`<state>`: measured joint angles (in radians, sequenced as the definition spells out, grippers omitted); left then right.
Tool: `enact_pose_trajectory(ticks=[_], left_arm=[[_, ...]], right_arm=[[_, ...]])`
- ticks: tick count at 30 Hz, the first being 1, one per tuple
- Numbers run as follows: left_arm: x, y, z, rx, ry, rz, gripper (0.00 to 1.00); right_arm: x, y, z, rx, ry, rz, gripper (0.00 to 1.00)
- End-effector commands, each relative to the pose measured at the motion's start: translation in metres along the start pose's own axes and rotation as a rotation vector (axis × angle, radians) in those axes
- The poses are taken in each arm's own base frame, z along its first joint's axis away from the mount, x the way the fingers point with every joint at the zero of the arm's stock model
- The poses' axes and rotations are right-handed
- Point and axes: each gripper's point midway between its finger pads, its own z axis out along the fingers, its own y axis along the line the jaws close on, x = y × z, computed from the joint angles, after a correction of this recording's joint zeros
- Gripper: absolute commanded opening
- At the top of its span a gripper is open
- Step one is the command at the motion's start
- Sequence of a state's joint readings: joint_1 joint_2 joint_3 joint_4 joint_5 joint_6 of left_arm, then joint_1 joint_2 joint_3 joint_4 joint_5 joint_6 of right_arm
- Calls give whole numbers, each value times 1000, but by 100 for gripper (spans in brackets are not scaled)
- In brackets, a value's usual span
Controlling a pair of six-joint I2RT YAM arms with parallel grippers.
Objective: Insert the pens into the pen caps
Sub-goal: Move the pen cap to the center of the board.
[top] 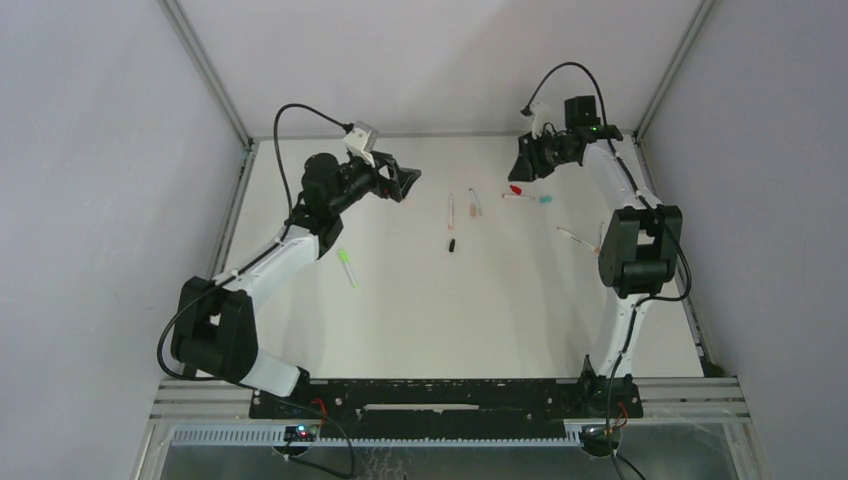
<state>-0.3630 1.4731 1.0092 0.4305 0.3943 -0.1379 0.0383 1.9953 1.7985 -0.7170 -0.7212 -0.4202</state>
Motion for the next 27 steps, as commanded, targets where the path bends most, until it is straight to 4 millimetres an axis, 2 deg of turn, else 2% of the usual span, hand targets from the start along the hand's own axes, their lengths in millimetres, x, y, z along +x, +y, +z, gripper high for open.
enact_pose_trajectory(ticks=[1,4,6,9,13,14,15,18,20,23,27], left_arm=[[-4,14,-7,-69,-26,21,88],[1,39,-1,-162,-8,-43,86],[12,58,3,-225,46,-146,79],[26,81,13,-308,110,-299,60],[41,93,21,-389,132,-399,46],[49,98,21,-430,147,-408,44],[54,104,21,-485,158,-411,43],[66,113,24,-591,224,-429,44],[75,112,29,-627,286,-440,45],[89,117,33,-705,358,-443,47],[116,133,33,-803,454,-462,48]], right_arm=[[-17,39,16,-80,7,29,43],[-23,57,20,-91,17,3,43],[-22,67,15,-102,15,1,43],[-6,71,2,-93,7,6,43],[25,64,-26,-35,-14,11,44],[27,66,-38,-30,-43,6,45],[33,64,-47,-26,-57,19,45],[33,64,-76,-27,-123,38,45],[33,69,-87,-31,-152,27,45],[32,80,-97,-31,-187,-11,46],[29,94,-103,-58,-223,-50,46]])
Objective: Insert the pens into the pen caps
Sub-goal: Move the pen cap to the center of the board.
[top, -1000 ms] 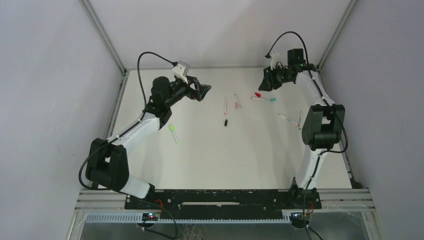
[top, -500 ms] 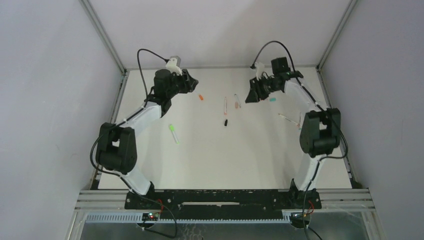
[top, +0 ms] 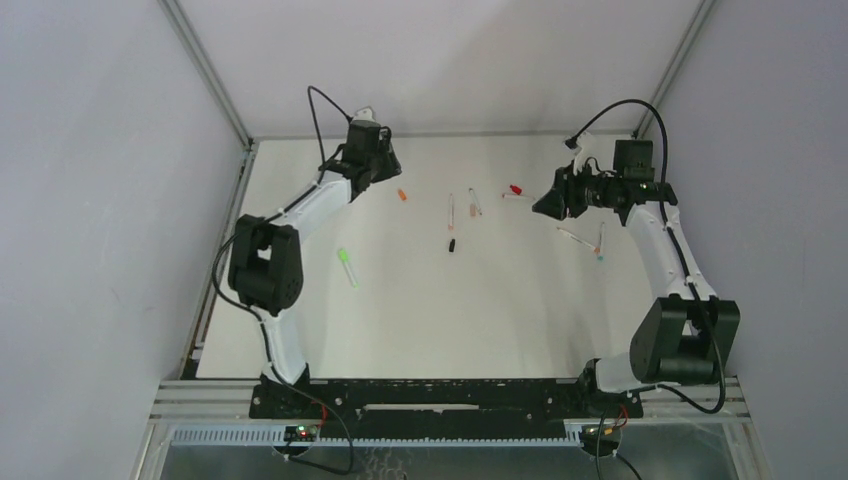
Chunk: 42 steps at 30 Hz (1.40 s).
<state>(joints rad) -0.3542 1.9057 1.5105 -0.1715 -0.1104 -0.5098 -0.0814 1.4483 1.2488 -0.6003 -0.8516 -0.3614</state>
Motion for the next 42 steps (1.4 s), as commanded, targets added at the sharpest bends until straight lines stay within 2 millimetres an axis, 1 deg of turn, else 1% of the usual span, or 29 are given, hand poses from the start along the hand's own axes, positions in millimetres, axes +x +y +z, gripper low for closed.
enact_pose_trajectory(ticks=[1,5,10,12,15,19,24,29,34,38,42], left_arm=[[12,25,12,-186,106,-28,48],[26,25,30,-236,201,-60,48],[33,33,44,-324,242,-73,47],[37,36,50,-347,263,-67,45],[47,34,58,-334,299,-74,42],[57,30,69,-311,326,-93,41],[63,24,81,-286,340,-112,41],[68,23,89,-279,346,-132,41],[74,25,92,-289,358,-145,41],[83,29,94,-299,384,-142,37],[87,30,93,-302,404,-132,29]], right_arm=[[-15,21,-5,-66,-70,-94,46],[-16,27,-8,-77,-75,-106,46],[-17,33,-11,-96,-79,-120,46],[-17,34,-13,-94,-82,-124,46],[-18,37,-14,-104,-85,-130,46],[-17,39,-13,-109,-82,-132,46],[-15,40,-9,-121,-71,-129,46],[-12,40,-5,-128,-59,-130,46],[-10,40,-3,-133,-52,-126,46],[-11,41,-5,-135,-56,-132,46],[-12,43,-6,-137,-61,-136,46]])
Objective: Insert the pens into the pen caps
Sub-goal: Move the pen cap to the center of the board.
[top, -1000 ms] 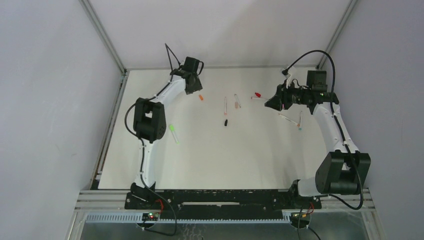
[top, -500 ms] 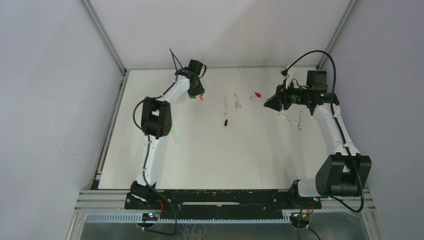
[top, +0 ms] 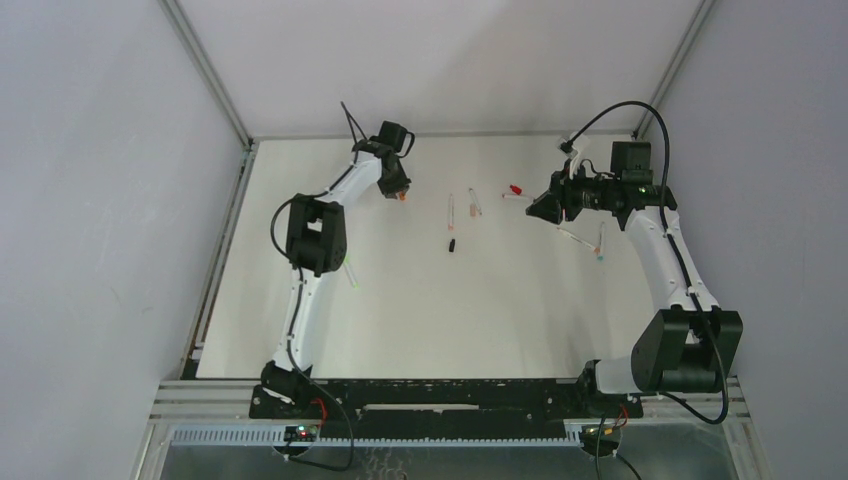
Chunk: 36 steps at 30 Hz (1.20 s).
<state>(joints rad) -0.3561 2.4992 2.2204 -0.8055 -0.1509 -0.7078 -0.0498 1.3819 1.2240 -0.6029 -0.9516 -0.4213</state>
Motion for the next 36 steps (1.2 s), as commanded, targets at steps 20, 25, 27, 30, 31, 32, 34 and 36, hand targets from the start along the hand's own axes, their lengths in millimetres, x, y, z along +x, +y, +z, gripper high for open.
enact_pose_trajectory(ticks=[20,25,27,30,31,32,34,36], left_arm=[[95,49,-71,-60,87,344,12],[159,70,-92,-38,90,413,13],[179,76,-98,-20,88,425,13],[200,81,-101,-11,93,443,15],[204,82,-102,-11,89,450,18],[207,82,-102,-10,86,458,22],[212,80,-103,1,76,470,29],[211,78,-104,11,60,474,33]], right_arm=[[-7,16,-9,-60,-35,-18,45],[0,15,-4,-68,-13,-8,45],[2,15,-2,-71,-2,-10,45],[6,15,1,-68,14,-20,45],[7,14,2,-63,21,-23,45],[8,13,2,-61,25,-25,45],[11,11,3,-53,30,-25,45],[14,9,3,-45,35,-31,45]])
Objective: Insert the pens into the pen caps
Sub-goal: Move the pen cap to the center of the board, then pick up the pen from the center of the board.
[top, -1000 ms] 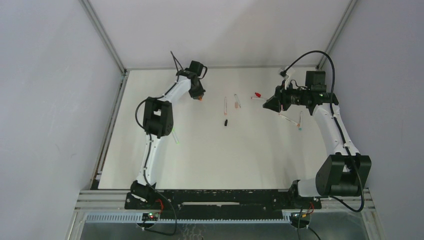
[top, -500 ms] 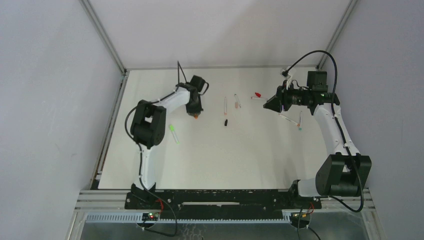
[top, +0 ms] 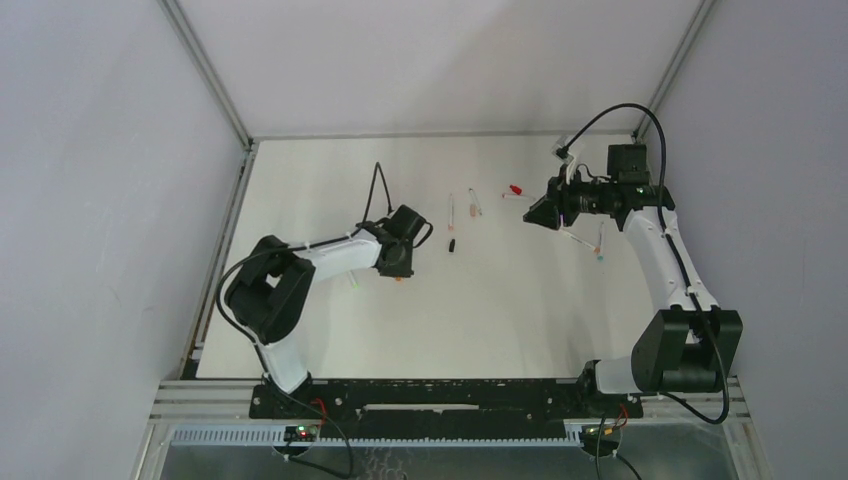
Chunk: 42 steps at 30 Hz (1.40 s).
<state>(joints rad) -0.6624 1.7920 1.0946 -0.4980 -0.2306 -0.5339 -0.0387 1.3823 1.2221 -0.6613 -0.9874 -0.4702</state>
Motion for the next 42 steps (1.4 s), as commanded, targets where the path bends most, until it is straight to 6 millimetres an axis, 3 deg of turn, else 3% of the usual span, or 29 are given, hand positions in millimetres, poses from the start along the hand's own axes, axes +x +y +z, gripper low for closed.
enact_pose_trajectory(ticks=[1,7,13,18,20,23,26,28,30,35,39,42], left_arm=[[9,1,2,-5,-25,7,35],[-7,2,-21,9,-131,28,44],[-29,-5,-75,162,-388,54,61],[-33,7,-113,258,-618,88,66],[-34,14,-126,279,-718,86,69],[-33,33,-137,265,-855,63,77],[-28,54,-136,219,-962,17,90],[-25,63,-133,202,-996,-26,98],[-24,63,-132,206,-997,-25,98],[-24,62,-126,196,-983,-22,98],[-22,63,-125,200,-988,-27,98],[-20,65,-127,207,-1002,-38,98]], right_arm=[[7,-4,1,16,17,-30,45],[14,-9,-1,47,36,-71,45],[11,-9,-10,95,34,-174,45],[-6,-9,-27,186,-3,-291,46],[-16,-10,-35,223,-35,-334,56],[-27,-9,-43,214,-90,-342,94],[-25,-27,-43,217,-52,-304,100],[-19,-41,-42,204,0,-277,100],[-4,-62,-39,236,66,-258,98],[51,-130,-35,398,309,-224,90],[93,-158,-34,454,480,-141,82],[112,-176,-41,520,576,-69,74]])
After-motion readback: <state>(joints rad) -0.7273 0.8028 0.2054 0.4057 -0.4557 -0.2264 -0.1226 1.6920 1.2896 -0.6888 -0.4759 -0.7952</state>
